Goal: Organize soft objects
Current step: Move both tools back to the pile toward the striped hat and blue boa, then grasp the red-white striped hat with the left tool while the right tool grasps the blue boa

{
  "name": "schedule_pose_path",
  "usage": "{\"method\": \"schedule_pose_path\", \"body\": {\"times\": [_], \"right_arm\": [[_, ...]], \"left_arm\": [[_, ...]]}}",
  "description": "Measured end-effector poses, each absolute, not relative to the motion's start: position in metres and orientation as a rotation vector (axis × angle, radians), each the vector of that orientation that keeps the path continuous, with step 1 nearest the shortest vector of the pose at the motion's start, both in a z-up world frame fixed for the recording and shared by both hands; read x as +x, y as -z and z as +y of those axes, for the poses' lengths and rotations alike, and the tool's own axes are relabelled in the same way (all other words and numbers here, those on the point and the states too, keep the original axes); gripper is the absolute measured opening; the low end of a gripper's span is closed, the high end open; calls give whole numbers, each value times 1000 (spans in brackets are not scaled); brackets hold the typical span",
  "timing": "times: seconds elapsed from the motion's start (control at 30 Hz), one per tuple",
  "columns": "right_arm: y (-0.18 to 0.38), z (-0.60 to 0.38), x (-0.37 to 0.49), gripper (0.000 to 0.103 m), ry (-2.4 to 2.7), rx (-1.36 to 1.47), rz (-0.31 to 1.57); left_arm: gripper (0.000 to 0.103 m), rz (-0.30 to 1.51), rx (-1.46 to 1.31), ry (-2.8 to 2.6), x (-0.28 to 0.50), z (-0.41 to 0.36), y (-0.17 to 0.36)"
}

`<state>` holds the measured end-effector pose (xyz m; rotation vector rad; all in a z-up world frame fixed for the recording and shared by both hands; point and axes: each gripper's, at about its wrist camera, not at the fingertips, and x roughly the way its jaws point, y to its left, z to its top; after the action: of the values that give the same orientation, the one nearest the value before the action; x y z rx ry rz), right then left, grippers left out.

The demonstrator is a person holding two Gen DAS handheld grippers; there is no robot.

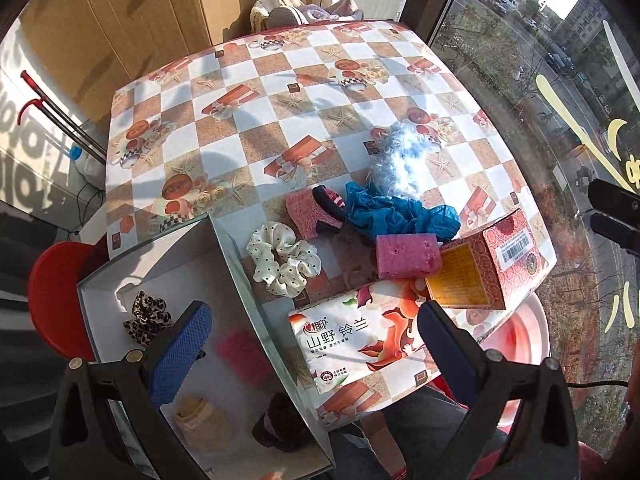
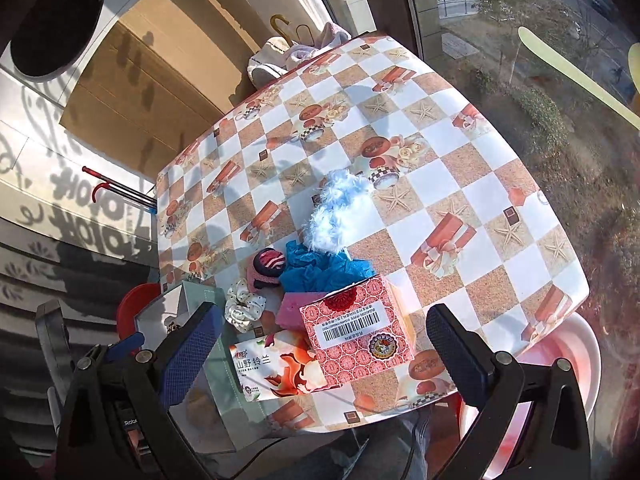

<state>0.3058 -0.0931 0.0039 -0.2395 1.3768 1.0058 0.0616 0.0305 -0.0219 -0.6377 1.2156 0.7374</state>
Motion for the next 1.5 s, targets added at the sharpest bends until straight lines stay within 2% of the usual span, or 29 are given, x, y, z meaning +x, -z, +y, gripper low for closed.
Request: {"method": "schedule_pose_path", "body": {"times": [0.27,0.5,0.93,1.13,1.23,1.5], "right_arm": [[64,-114,372,103,-818,-344,1533],[110,-70,383,103,-875,-445,1668],[160,78,362,103,-1048,-773,1629],[204,124,334,103,-1072,-967,1574],[224,131,322,103,-1056,-1126,1506],[230,107,375,103,-974,-1117,1483]], "left_arm": [[103,1243,-663,-777,82,53,36],[103,1332,-637,-784,117,73,66],[103,1631,-464,-777,148,113,164],[103,1696,-345,-726,156,115,190],[103,1740,-326,-694,161,118,205],[103,1708,-316,-790,172,152,208]]}}
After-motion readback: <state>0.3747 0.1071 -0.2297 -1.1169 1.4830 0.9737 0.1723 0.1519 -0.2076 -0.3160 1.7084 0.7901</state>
